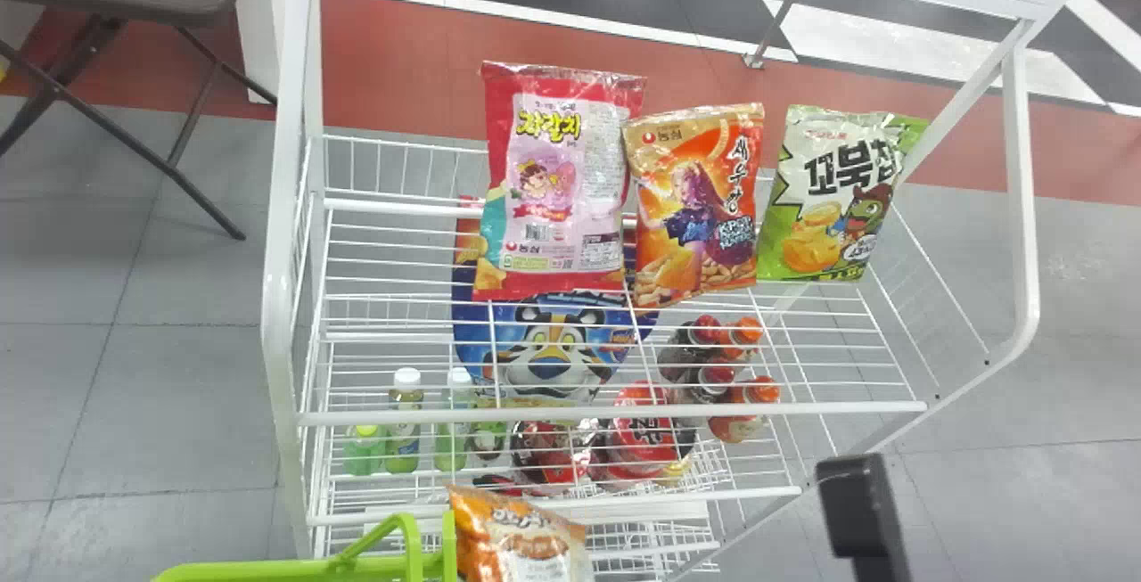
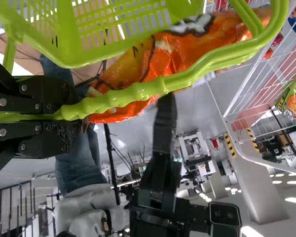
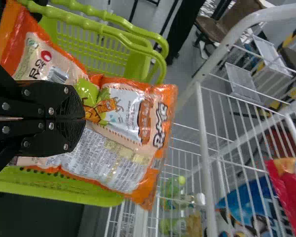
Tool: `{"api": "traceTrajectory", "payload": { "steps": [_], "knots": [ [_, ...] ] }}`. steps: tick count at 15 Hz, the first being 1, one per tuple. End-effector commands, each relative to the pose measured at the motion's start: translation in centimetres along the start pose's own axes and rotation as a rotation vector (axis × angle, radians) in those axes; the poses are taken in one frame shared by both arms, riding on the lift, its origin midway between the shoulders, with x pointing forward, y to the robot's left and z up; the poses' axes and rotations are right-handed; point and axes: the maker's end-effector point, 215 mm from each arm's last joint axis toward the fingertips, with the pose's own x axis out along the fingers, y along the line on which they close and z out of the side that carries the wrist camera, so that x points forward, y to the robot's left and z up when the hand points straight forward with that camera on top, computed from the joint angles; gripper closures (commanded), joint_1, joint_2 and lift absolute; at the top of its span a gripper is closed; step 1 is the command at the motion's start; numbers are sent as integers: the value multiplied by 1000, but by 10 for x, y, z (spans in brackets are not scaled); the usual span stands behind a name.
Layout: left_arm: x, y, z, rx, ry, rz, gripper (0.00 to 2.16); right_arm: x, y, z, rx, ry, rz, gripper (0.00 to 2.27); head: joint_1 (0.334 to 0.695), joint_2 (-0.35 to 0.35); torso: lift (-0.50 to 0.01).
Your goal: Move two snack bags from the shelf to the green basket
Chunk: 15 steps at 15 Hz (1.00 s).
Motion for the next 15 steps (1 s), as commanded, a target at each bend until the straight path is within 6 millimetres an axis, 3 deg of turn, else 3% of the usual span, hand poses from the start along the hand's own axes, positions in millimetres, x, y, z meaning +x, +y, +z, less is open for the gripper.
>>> {"api": "traceTrajectory", "payload": {
  "steps": [1, 4, 7, 9, 11, 12, 14, 15],
  "knots": [
    [0, 1, 0, 0, 0, 2, 2111, 14, 11, -18, -21, 62, 9, 2199, 695, -350, -17],
    [0, -1, 1, 3, -2, -4, 2111, 33, 18, -46, -70, 149, -14, 2199, 695, -350, -17],
    [2, -3, -1, 3, 3, -10, 2111, 61, 27, -86, -154, 273, -43, 2196, 695, -350, -17],
    [1, -3, -1, 6, 3, -10, 2111, 82, 11, -109, -185, 345, -109, 2196, 695, -350, -17],
    [-1, -2, -1, 6, 3, -8, 2111, 87, -11, -113, -197, 365, -189, 2165, 695, -350, -17],
    [-2, -2, -1, 5, 3, -8, 2111, 86, -20, -110, -197, 360, -213, 1848, 695, -350, -17],
    [-3, -1, -1, 1, -1, -7, 2111, 76, -32, -92, -201, 319, -260, -2, 695, -350, -17],
    [-3, -1, 0, 1, -2, -8, 2111, 68, -34, -79, -213, 285, -286, -2, 695, -350, -17]
  ]
}}
